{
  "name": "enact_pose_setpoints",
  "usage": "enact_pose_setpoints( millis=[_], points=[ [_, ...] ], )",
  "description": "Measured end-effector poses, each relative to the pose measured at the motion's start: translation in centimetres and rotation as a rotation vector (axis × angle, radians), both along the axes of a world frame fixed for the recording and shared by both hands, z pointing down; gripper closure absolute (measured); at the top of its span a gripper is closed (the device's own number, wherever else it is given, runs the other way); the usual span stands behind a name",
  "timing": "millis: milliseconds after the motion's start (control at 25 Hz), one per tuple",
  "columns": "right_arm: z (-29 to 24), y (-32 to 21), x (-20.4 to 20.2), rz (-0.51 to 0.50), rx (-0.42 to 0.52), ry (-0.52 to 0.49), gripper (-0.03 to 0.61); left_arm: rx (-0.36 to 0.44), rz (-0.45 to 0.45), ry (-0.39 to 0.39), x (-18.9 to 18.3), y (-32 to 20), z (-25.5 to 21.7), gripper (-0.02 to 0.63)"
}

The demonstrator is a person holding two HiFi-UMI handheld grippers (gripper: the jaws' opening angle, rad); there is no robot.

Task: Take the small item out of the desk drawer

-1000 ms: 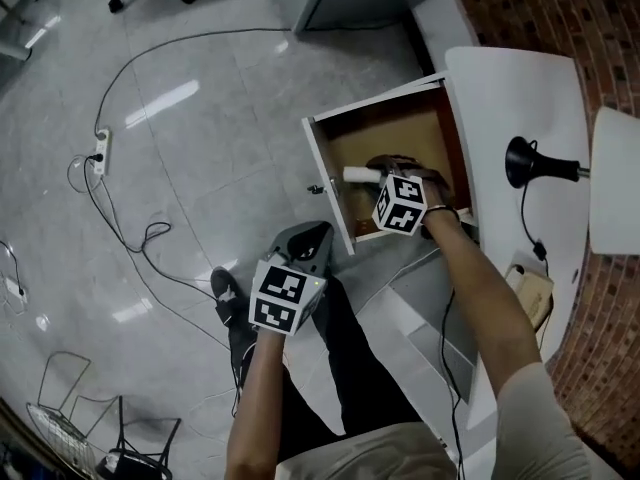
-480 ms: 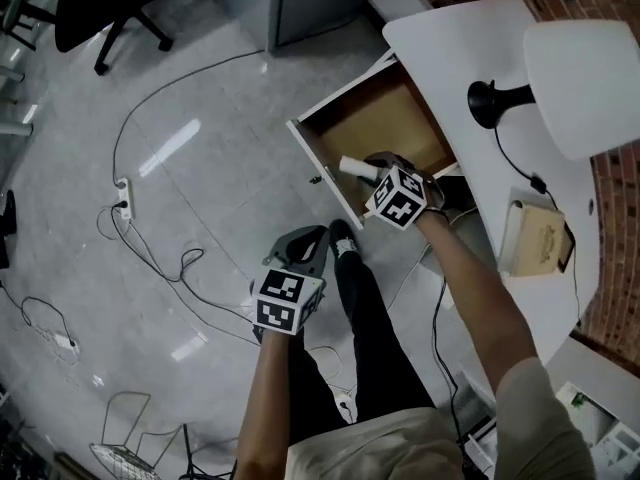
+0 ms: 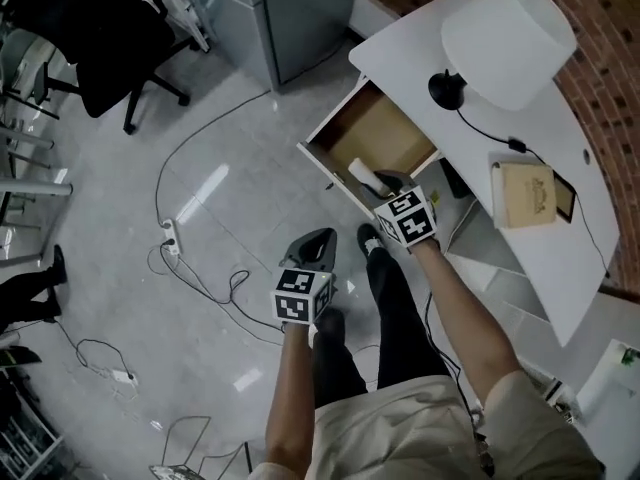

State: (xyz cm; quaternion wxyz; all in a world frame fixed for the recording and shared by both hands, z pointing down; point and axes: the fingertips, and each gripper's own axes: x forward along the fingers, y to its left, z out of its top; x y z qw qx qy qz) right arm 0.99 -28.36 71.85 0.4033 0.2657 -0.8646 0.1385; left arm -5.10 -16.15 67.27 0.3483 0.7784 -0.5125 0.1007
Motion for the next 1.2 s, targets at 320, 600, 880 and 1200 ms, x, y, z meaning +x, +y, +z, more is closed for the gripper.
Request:
enact_pose_setpoints(
  millis=[320,600,880,1200],
  points=[
    [-7.7,5.0,0.9,0.151,0.038,-0.144,0.410,0.039,0.039,-0.010,-0.3,2.7,-5.8,0.597],
    [-13.4,9.6,4.2,0.269,0.067,-0.210,0.410,0.064,0.035,0.011,1.0,4.7,-10.1,0.597],
    [-17.7,11.5,3.9,0.319,0.120,-0.303,0.411,0.096,0.097,-0.053,0.9,6.3,-14.1,0.597],
    [-19.2,15.2,3.8,0.396,0.100,-0.415,0.411,0.129,0.066,-0.058,0.9,7.9,-16.5,0.597]
  ],
)
